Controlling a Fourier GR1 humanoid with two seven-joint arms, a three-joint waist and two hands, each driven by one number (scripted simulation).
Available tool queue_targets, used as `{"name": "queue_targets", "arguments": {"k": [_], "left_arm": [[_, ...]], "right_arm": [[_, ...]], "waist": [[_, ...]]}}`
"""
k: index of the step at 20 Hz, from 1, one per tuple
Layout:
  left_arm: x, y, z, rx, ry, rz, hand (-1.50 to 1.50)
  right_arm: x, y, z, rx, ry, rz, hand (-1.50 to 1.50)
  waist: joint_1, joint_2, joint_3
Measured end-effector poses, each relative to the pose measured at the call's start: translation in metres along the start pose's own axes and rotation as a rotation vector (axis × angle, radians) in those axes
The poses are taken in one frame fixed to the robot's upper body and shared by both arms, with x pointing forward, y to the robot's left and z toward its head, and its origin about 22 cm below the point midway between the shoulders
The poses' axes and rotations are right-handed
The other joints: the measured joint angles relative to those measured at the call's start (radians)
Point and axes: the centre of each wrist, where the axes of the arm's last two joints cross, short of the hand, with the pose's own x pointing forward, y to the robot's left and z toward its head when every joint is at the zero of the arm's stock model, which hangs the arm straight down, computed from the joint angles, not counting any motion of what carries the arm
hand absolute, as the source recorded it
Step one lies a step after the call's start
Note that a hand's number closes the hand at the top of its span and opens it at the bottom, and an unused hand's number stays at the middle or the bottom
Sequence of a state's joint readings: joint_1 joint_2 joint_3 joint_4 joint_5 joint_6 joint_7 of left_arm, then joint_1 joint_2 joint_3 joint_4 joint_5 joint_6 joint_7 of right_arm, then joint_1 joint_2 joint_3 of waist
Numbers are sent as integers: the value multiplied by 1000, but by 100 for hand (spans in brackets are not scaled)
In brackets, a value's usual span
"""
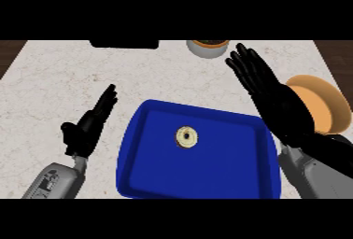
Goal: Pick the cupcake from the tray and place it in the pot
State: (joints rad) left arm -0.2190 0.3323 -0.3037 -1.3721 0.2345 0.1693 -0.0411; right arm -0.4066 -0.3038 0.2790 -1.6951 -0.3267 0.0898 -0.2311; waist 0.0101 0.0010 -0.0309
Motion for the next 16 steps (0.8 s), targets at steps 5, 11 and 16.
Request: {"name": "queue_targets", "arguments": {"k": [5, 11, 16], "left_arm": [[27, 14, -14, 79, -118, 29, 0], [58, 20, -27, 146, -214, 90, 0], [66, 29, -28, 174, -230, 110, 0]], "right_arm": [[-8, -27, -20, 175, 41, -91, 150], [-16, -80, -23, 287, 140, 192, -150], [-40, -103, -9, 407, 66, 261, -150]], "waist": [[44, 13, 23], [74, 23, 30], [70, 26, 34]]}}
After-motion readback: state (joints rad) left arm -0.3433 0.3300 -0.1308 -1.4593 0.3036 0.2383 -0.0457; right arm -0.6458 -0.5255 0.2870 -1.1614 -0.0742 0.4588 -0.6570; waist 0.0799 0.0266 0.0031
